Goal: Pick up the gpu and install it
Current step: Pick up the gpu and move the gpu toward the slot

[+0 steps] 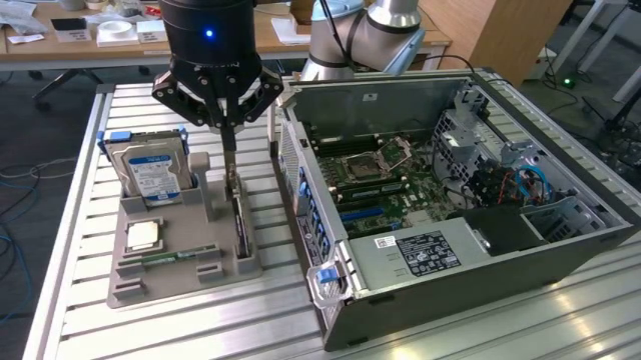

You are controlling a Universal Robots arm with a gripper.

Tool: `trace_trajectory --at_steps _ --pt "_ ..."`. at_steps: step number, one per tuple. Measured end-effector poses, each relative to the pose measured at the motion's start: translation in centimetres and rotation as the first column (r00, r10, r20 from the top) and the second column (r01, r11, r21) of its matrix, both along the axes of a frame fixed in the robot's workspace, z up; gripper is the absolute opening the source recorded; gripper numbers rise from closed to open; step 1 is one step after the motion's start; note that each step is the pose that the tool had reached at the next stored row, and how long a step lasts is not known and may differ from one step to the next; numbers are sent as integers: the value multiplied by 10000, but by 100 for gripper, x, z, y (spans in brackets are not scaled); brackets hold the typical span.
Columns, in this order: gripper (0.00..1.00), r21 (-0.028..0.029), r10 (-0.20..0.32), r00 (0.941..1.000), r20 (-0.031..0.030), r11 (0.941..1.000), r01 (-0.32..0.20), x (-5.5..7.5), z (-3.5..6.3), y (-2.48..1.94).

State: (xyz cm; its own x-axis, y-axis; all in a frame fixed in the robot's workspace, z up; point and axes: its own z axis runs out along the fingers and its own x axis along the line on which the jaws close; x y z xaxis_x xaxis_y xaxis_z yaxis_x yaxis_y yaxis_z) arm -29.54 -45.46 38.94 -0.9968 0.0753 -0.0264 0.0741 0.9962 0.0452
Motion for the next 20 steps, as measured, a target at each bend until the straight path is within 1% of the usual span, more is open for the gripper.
trace_trajectory --at_steps 4,5,6,8,9,10,16,20 --pt "11 0 0 10000 0 10000 0 0 0 0" --pt "17 0 0 10000 0 10000 0 0 0 0" --pt "17 0 0 10000 0 10000 0 0 0 0" --pt "29 0 0 10000 0 10000 0 0 0 0" --pt "29 0 0 10000 -1 10000 0 0 0 0" --pt "36 1 0 10000 0 10000 0 0 0 0" --pt "36 0 0 10000 0 10000 0 0 -2 0" --pt "36 0 0 10000 -1 10000 0 0 -59 0"
